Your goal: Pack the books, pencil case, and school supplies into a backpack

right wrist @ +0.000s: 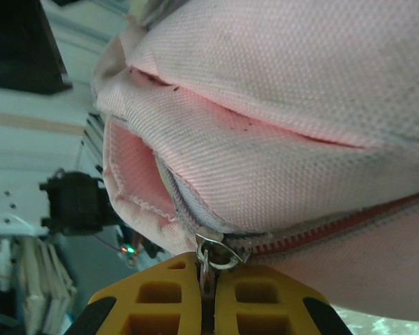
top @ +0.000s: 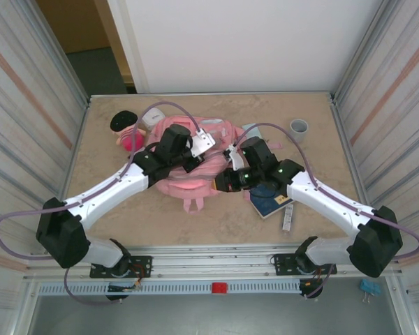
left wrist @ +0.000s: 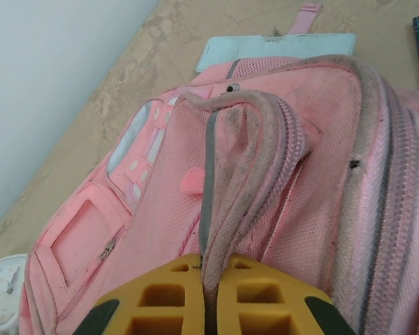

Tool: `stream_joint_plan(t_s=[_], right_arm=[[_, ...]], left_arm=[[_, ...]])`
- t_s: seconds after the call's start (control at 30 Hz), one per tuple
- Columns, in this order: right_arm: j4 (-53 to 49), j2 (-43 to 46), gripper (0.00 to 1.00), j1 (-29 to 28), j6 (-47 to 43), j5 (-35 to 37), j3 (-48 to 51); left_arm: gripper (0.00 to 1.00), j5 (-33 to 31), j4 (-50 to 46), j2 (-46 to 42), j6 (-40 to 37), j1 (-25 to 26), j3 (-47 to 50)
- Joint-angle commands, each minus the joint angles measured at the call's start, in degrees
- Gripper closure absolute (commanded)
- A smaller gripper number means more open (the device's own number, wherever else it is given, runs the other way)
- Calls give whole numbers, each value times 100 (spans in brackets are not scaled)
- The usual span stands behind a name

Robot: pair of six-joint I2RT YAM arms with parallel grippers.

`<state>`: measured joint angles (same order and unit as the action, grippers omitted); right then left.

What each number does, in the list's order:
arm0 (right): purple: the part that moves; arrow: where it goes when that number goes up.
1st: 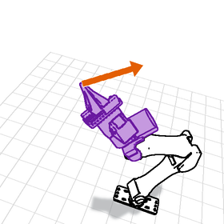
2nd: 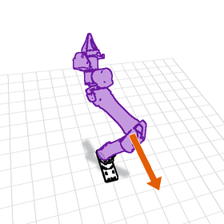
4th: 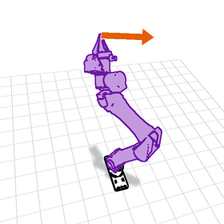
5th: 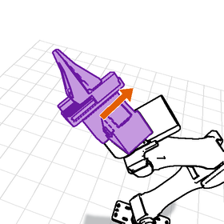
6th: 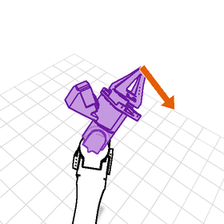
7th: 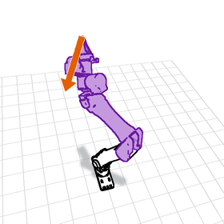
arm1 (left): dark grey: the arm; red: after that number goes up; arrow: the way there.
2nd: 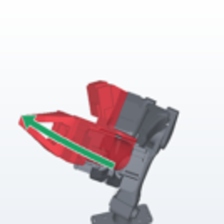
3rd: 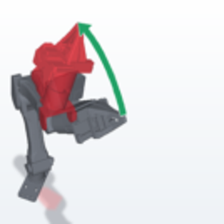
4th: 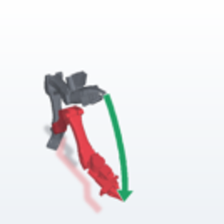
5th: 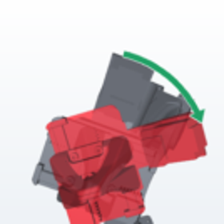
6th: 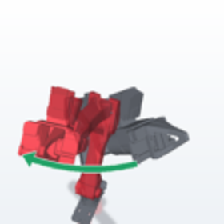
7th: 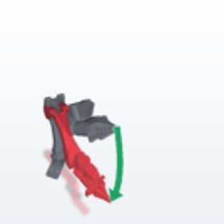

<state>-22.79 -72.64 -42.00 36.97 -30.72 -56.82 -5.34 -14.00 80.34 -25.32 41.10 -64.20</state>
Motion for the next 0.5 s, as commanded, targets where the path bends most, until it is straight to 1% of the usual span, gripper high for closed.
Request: stream_joint_plan(t_s=[0.0,0.17,0.2,0.23,0.27,0.3,0.37,0.47], right_arm=[[315,103,94,-212,894,-295,-354],[771,-257,95,-597,1258,-208,-434],[842,-281,93,-604,1325,-163,-422],[870,-270,88,-601,1362,-106,-386],[844,-225,79,-579,1383,-23,-327],[799,-152,65,-530,1388,45,-255],[622,76,41,-389,1446,163,-108],[425,619,23,-58,1592,334,264]], left_arm=[[100,-576,701,157,700,110,114],[100,-264,1129,237,842,244,267],[100,-163,1176,238,828,249,296],[100,-85,1251,202,781,242,333],[100,37,1384,151,724,220,410],[100,308,1468,88,664,150,471],[100,834,1607,-57,622,-17,602],[100,1745,1748,-257,405,-308,779]])
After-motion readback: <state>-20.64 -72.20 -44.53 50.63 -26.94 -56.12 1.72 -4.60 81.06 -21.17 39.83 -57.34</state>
